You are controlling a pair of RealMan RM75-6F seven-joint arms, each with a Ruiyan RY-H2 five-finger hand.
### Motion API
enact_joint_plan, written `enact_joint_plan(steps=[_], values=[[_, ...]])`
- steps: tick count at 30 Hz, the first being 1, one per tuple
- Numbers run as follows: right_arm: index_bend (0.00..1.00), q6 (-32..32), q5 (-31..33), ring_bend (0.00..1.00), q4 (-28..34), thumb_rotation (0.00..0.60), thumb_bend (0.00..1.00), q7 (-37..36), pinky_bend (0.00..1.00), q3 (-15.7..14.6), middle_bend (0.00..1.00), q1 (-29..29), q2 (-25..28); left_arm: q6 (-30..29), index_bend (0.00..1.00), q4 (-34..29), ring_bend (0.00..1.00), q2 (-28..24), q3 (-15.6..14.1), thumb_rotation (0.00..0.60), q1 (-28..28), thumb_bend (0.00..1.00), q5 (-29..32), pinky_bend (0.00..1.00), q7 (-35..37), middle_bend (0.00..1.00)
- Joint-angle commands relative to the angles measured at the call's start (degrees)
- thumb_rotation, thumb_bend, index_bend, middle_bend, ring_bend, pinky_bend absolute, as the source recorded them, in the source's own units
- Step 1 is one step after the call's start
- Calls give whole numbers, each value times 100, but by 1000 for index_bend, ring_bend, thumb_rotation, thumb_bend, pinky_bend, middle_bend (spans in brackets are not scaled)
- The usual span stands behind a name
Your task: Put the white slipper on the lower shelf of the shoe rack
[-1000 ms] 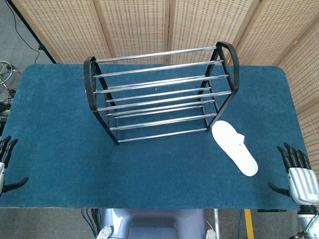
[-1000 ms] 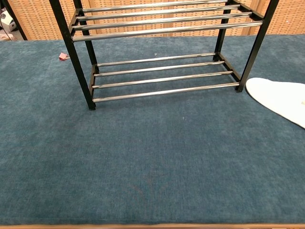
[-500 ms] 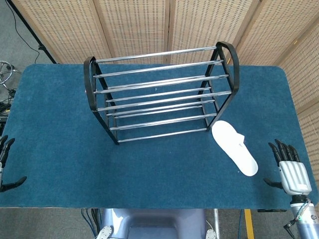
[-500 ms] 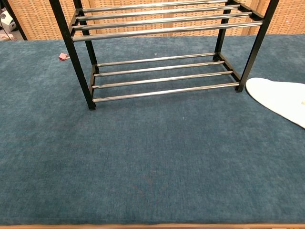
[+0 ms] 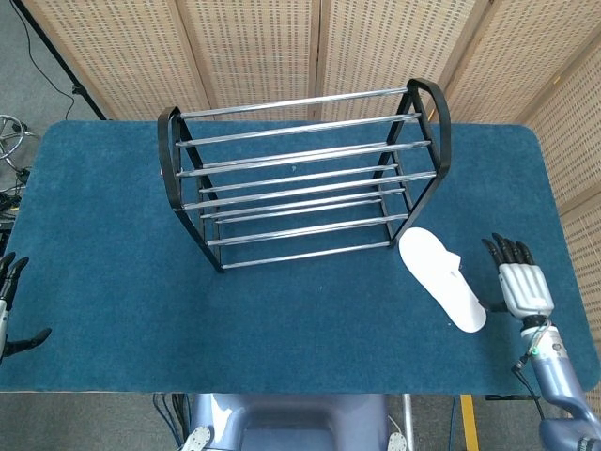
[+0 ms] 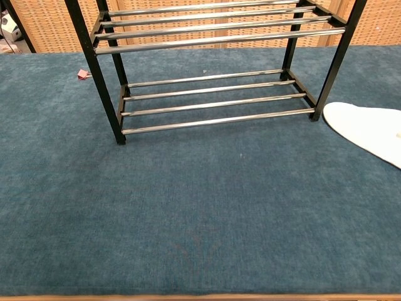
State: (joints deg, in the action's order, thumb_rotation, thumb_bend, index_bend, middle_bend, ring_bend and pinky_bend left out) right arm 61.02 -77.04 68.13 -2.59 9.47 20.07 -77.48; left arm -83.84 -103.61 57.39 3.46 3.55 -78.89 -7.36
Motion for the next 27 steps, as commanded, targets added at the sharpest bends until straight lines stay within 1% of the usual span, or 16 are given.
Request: enact_joint_plan(steps=[1, 7, 13, 19, 27], values=[[0, -253, 74, 0, -379, 600, 0, -139, 0, 120, 0, 280, -283, 85, 0, 3, 0, -1, 30, 600, 41, 0, 93, 0, -15, 0], [0, -585, 101, 0, -1078, 600, 0, -255, 0, 145, 0, 619, -669, 194, 0, -22, 0, -44, 46, 600, 85, 0, 183, 0, 42, 0], [0, -756, 55, 0, -1483, 600, 0, -413, 0, 96, 0, 803, -920, 213, 0, -29, 0, -27, 93, 600, 105, 0, 317, 0, -1, 0], [0, -771, 14, 0, -1632, 600, 0, -597, 0, 40, 0, 853, -1025, 245, 0, -40, 0, -11, 111, 600, 125, 0, 413, 0, -59, 0], [0, -708, -8, 0, -1534, 600, 0, -721, 0, -29, 0, 820, -1008, 278, 0, -44, 0, 12, 124, 600, 152, 0, 501, 0, -137, 0]])
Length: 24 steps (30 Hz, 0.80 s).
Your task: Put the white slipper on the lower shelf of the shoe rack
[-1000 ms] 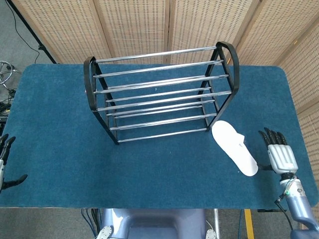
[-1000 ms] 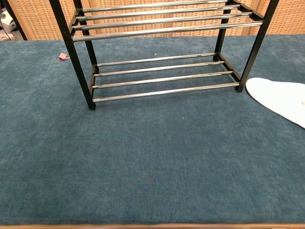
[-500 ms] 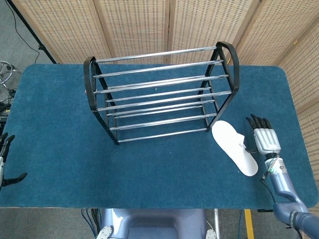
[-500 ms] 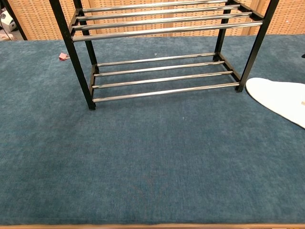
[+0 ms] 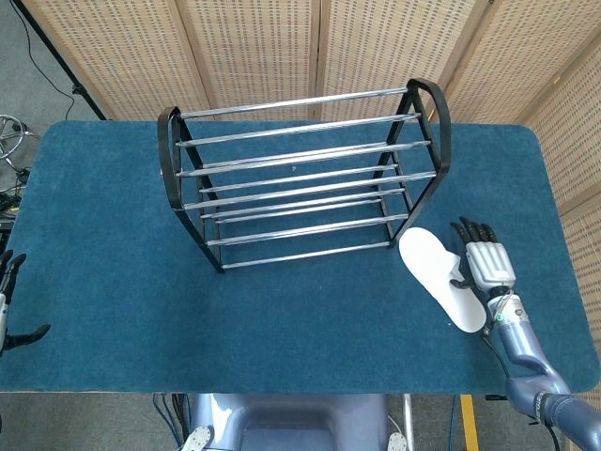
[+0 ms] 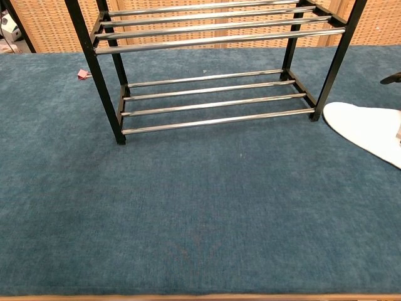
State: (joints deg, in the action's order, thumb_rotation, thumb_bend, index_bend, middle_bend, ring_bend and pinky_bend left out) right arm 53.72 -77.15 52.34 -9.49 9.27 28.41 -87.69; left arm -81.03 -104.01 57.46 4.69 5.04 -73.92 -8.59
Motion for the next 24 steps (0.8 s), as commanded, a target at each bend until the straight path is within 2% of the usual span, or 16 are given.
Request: enact_joint_plan(steps=[1, 9, 24], values=[[0, 37, -8, 0, 78, 600, 0, -55, 0, -18, 0, -19, 23, -6, 0, -5, 0, 8, 0, 600, 3, 0, 6, 0, -22, 0], [0, 68, 6, 0, 73, 600, 0, -150, 0, 4, 0, 34, -23, -11, 0, -15, 0, 23, -12, 600, 9, 0, 7, 0, -58, 0], [0, 76, -30, 0, -706, 600, 0, -429, 0, 5, 0, 204, -550, -20, 0, -24, 0, 12, -9, 600, 6, 0, 44, 0, -28, 0]])
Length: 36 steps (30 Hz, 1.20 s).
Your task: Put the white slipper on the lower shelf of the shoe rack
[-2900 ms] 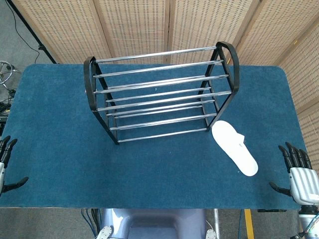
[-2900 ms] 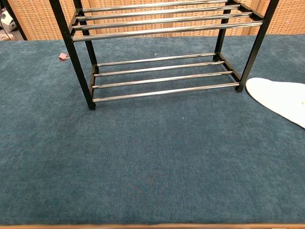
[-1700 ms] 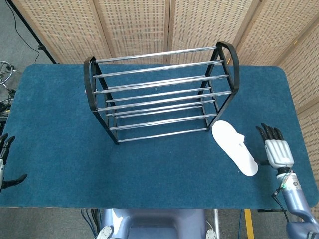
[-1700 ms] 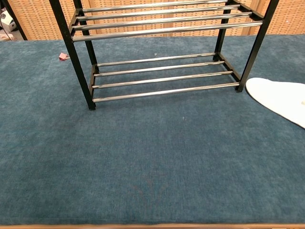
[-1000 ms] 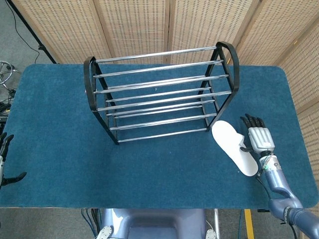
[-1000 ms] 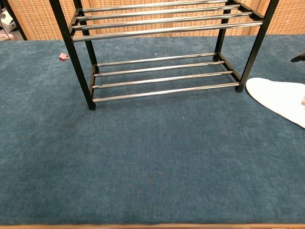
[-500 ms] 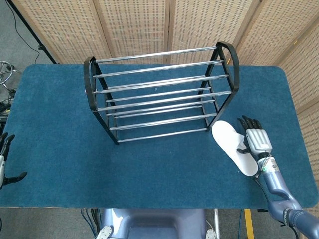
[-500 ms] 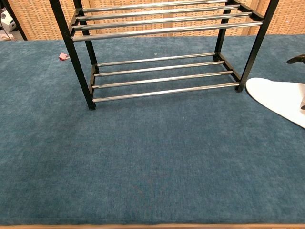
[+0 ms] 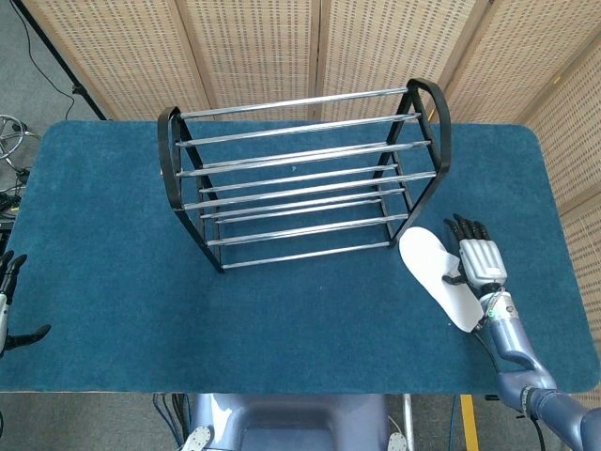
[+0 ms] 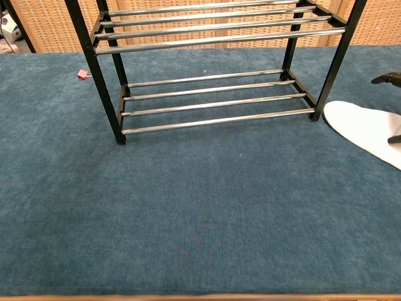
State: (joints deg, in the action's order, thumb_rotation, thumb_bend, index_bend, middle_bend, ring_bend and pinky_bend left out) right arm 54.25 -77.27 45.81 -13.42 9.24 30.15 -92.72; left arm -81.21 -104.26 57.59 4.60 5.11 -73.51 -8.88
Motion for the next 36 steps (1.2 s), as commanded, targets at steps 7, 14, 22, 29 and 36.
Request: enact_joint_plan(steps=[7, 14, 22, 29, 36], values=[[2, 20, -8, 0, -267, 600, 0, 8, 0, 24, 0, 96, -169, 8, 0, 2, 0, -18, 4, 600, 0, 0, 28, 0, 27, 0], [119, 112, -43, 0, -534, 600, 15, -167, 0, 38, 75, 137, -343, 22, 0, -3, 0, -22, -5, 600, 4, 0, 25, 0, 38, 0], [319, 251, -114, 175, -1090, 600, 308, -289, 249, 30, 286, 197, -633, 37, 0, -2, 0, -39, -10, 600, 7, 0, 31, 0, 67, 0], [417, 227, -242, 293, -1259, 600, 538, -542, 439, -80, 387, 218, -670, 59, 0, -5, 0, -50, -17, 600, 14, 0, 30, 0, 81, 0], [493, 334, -322, 406, -1358, 600, 578, -751, 544, -129, 490, 194, -685, 56, 0, -2, 0, -48, -31, 600, 12, 0, 12, 0, 78, 0]])
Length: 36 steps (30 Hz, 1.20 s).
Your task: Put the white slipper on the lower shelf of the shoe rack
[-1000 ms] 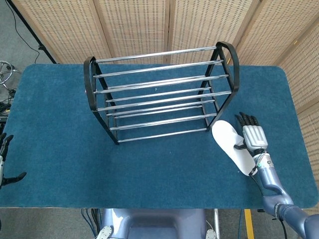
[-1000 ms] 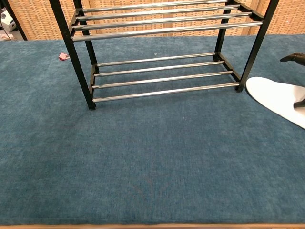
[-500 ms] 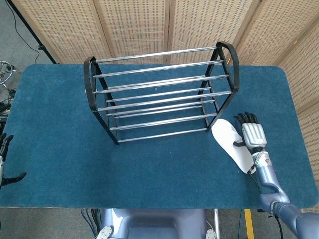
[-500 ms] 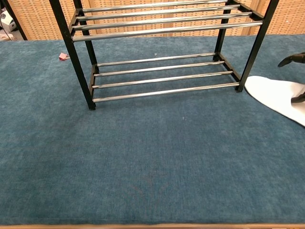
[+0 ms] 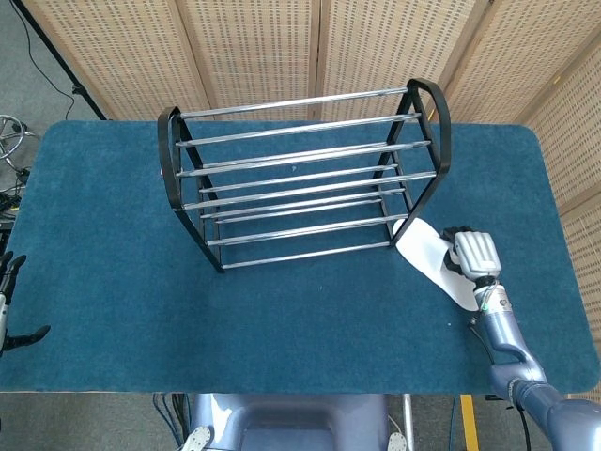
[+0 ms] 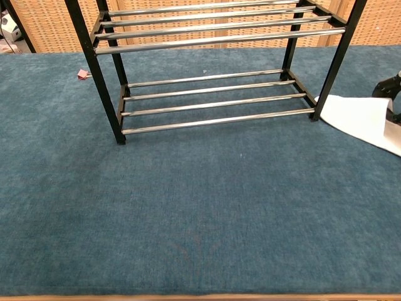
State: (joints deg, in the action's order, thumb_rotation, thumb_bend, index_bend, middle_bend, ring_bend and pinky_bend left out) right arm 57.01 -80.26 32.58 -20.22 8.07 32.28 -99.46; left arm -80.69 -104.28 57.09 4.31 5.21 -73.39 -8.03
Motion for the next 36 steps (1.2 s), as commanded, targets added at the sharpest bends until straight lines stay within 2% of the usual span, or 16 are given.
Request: enact_joint_plan(steps=[1, 10, 20, 27, 36], values=[[503, 89, -34, 414, -51, 600, 581, -109, 552, -17, 498, -29, -17, 4, 0, 1, 0, 5, -4, 600, 4, 0, -2, 0, -10, 0], [531, 266, -169, 433, -100, 600, 604, -397, 573, -131, 524, -136, 90, 5, 0, -12, 0, 14, -16, 600, 7, 0, -11, 0, -33, 0], [537, 637, -371, 436, 390, 600, 612, -642, 574, -268, 531, -309, 514, -20, 0, -30, 0, 10, -36, 600, -5, 0, -57, 0, -30, 0], [540, 913, -644, 437, 943, 600, 611, -747, 575, -453, 534, -386, 916, -35, 0, -39, 0, 8, -44, 600, -14, 0, -78, 0, -19, 0], [550, 1275, -1132, 443, 1942, 600, 612, -666, 574, -747, 540, -410, 1486, -49, 0, -45, 0, -7, -48, 600, -21, 0, -100, 0, 2, 0]])
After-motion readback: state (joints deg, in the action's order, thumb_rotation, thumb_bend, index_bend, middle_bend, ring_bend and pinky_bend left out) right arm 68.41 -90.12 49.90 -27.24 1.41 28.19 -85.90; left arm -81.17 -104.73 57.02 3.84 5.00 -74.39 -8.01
